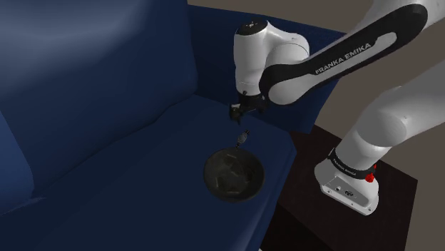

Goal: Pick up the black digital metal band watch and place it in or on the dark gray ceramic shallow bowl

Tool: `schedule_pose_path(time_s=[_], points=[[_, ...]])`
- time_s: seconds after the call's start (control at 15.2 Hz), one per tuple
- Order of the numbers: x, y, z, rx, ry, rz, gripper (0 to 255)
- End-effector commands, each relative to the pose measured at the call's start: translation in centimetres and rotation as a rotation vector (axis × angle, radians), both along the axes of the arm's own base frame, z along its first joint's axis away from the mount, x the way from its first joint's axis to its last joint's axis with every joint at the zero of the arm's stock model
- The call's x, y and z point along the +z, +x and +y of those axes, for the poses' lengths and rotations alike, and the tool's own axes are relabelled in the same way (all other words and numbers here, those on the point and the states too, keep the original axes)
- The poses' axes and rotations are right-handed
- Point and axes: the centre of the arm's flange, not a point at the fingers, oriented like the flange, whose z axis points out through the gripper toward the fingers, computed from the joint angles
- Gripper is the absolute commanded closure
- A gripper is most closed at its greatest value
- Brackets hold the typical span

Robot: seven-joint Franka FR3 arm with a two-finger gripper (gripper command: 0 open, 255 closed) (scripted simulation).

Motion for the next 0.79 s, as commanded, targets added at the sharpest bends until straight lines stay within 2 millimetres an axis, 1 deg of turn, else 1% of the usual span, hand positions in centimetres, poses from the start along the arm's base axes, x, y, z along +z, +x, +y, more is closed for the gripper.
schedule_pose_path(time_s=[0.0, 0.26, 0.33, 0.73], points=[[-2.4, 0.4, 1.4, -0.042, -0.015, 0.001, 0], [-7.6, 1.3, 3.4, -0.119, -0.05, 0.005, 0], [-7.8, 1.3, 3.5, -0.122, -0.052, 0.005, 0], [-10.8, 1.3, 2.5, -0.122, -0.052, 0.005, 0]])
